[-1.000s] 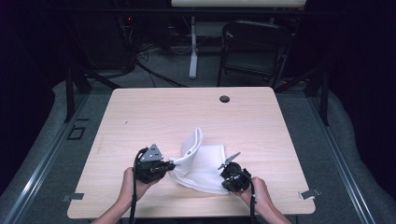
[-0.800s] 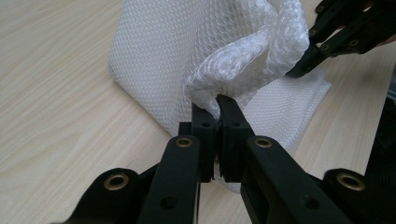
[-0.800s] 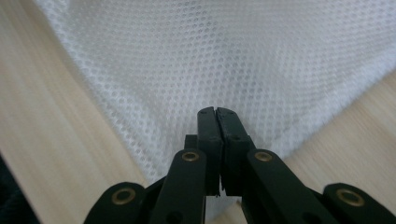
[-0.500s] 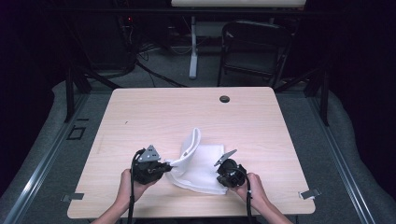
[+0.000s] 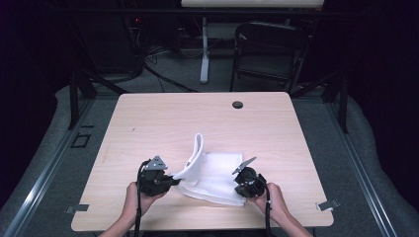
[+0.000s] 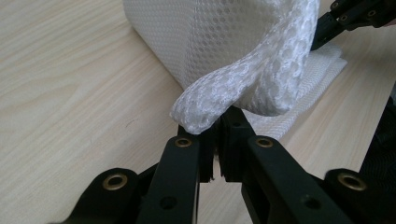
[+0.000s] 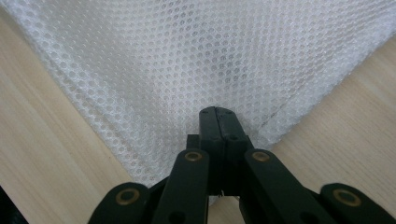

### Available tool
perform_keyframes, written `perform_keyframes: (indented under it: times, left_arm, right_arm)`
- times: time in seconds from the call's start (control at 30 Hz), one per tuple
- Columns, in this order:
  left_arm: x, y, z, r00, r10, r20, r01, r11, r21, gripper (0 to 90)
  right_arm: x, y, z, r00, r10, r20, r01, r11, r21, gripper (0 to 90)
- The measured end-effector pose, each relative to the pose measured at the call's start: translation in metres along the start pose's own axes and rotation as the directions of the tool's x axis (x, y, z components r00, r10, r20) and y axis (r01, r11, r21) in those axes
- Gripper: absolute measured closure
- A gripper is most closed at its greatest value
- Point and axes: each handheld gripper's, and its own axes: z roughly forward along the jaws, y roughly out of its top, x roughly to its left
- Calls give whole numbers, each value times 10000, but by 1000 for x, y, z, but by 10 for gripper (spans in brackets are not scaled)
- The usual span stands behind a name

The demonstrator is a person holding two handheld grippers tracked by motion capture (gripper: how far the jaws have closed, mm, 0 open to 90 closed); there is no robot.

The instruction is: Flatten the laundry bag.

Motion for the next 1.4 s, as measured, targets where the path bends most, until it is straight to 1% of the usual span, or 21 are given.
perform_keyframes:
  times: [0.07, 0.1, 0.23, 0.27, 0.4, 0.47, 0.53, 0.63, 0.7, 0.73, 0.77, 0.8, 0.87, 0.93, 1.0, 1.03, 1.1, 1.2, 1.33, 1.37, 1.4]
  left_arm:
    - [1, -1, 1, 10000, -57, -17, 58, 9999, 87, 859]
    - [1, -1, 1, 9998, -182, 98, 181, 9998, 116, 859]
    - [4, -3, 0, 9997, -225, 45, 224, 9995, 237, 860]
    - [5, -4, -1, 9997, -221, 49, 220, 9993, 308, 862]
    - [6, -5, 1, 9998, -185, -31, 186, 9991, 385, 866]
    - [6, -6, 1, 9995, -322, -33, 323, 9986, 423, 865]
    - [7, -7, 1, 9992, -382, -63, 385, 9982, 458, 863]
    - [8, -8, 1, 9988, -484, 68, 481, 9979, 437, 862]
    - [8, -8, 1, 9988, -473, 107, 467, 9973, 566, 864]
    - [8, -8, 1, 9988, -473, 132, 463, 9969, 637, 864]
    - [8, -9, 1, 9989, -446, 141, 434, 9962, 755, 864]
    - [8, -9, 2, 9984, -536, 150, 523, 9958, 746, 864]
    - [9, -11, 3, 9983, -541, 215, 518, 9942, 941, 864]
    - [10, -12, 3, 9978, -581, 304, 544, 9921, 1133, 864]
    - [10, -13, 3, 9975, -610, 358, 565, 9916, 1164, 861]
    - [10, -14, 3, 9968, -628, 487, 560, 9900, 1294, 858]
    - [11, -14, 3, 9964, -653, 534, 574, 9888, 1376, 851]
    - [13, -17, 2, 9955, -705, 641, 592, 9848, 1630, 844]
    - [16, -21, -2, 9942, -732, 787, 581, 9820, 1795, 786]
    - [16, -22, -3, 9938, -801, 770, 648, 9809, 1834, 753]
    - [17, -23, -5, 9941, -791, 747, 629, 9781, 1982, 690]
  right_arm:
    - [0, 0, 0, 9999, 42, -96, -42, 10000, 9, 900]
    - [-1, 0, -1, 10000, -26, 13, 26, 10000, 69, 900]
    - [-3, -1, -1, 10000, 66, 19, -66, 10000, 34, 900]
    - [-4, -1, -1, 10000, 81, -49, -81, 9999, 71, 900]
    - [-4, -1, -1, 10000, 54, -37, -54, 10000, 48, 900]
    - [-5, -1, -1, 9999, 75, -101, -75, 10000, 9, 900]
    - [-7, -2, -1, 10000, 79, -36, -79, 10000, -32, 900]
    - [-7, -1, -1, 10000, 47, -13, -47, 10000, -38, 900]
    - [-7, -1, -1, 9999, -24, 99, 25, 10000, -53, 900]
    - [-7, -1, 0, 10000, 12, 76, -12, 9999, -115, 900]
    - [-8, -1, -1, 10000, -10, 77, 10, 10000, -47, 900]
    - [-9, -1, -1, 10000, -1, 35, 1, 9999, -101, 900]
    - [-9, -1, -1, 10000, -8, 54, 9, 9999, -116, 900]
    - [-9, -1, 1, 9999, 107, 79, -104, 9995, -285, 900]
    - [-10, 0, -1, 9998, -136, 140, 137, 9999, -53, 900]
    - [-10, 0, 0, 9999, -90, 140, 92, 9999, -129, 900]
    - [-11, 0, 0, 9999, -77, 140, 79, 9999, -140, 900]
    - [-13, 0, 0, 9998, -108, 144, 110, 9998, -175, 900]
    - [-16, -1, -1, 9999, -86, 103, 88, 9998, -201, 900]
    - [-17, -1, -1, 9999, -77, 96, 79, 9998, -182, 900]
    - [-17, -1, -1, 10000, -67, 64, 68, 9998, -194, 900]
